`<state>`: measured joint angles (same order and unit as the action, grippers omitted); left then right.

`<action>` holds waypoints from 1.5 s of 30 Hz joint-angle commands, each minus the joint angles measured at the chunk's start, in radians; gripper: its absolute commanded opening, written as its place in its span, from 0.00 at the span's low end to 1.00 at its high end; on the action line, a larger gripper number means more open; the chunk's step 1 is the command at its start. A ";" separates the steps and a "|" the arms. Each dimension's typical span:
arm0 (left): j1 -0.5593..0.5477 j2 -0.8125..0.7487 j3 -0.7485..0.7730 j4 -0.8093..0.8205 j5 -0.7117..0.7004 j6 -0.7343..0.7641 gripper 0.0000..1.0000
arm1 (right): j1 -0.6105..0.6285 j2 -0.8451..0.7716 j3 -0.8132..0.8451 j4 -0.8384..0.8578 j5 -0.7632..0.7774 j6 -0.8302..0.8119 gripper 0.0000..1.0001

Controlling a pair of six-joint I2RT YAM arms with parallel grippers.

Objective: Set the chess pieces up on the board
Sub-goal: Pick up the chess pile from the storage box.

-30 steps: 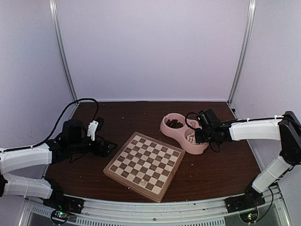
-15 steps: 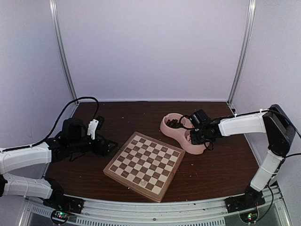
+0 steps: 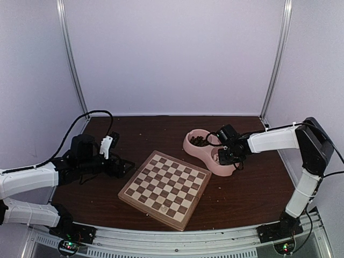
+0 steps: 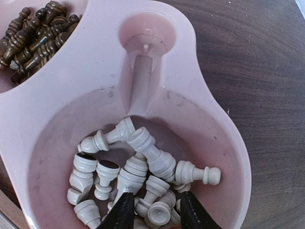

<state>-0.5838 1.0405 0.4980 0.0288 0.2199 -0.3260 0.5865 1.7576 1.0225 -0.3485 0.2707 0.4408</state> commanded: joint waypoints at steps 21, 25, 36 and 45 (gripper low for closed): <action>-0.012 -0.013 0.027 0.023 0.008 0.021 0.98 | 0.016 -0.174 -0.094 0.095 -0.022 -0.057 0.14; -0.013 -0.013 0.027 0.024 0.007 0.021 0.98 | 0.034 -0.194 -0.105 0.120 -0.045 -0.078 0.13; -0.016 -0.013 0.028 0.023 0.007 0.022 0.98 | 0.139 -0.289 -0.170 0.267 -0.238 -0.192 0.16; -0.018 -0.010 0.028 0.023 0.006 0.022 0.98 | 0.188 -0.306 -0.181 0.298 -0.244 -0.221 0.17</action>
<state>-0.5968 1.0393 0.4984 0.0288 0.2214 -0.3191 0.7696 1.4651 0.8497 -0.0788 0.0292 0.2375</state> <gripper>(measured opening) 0.976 0.169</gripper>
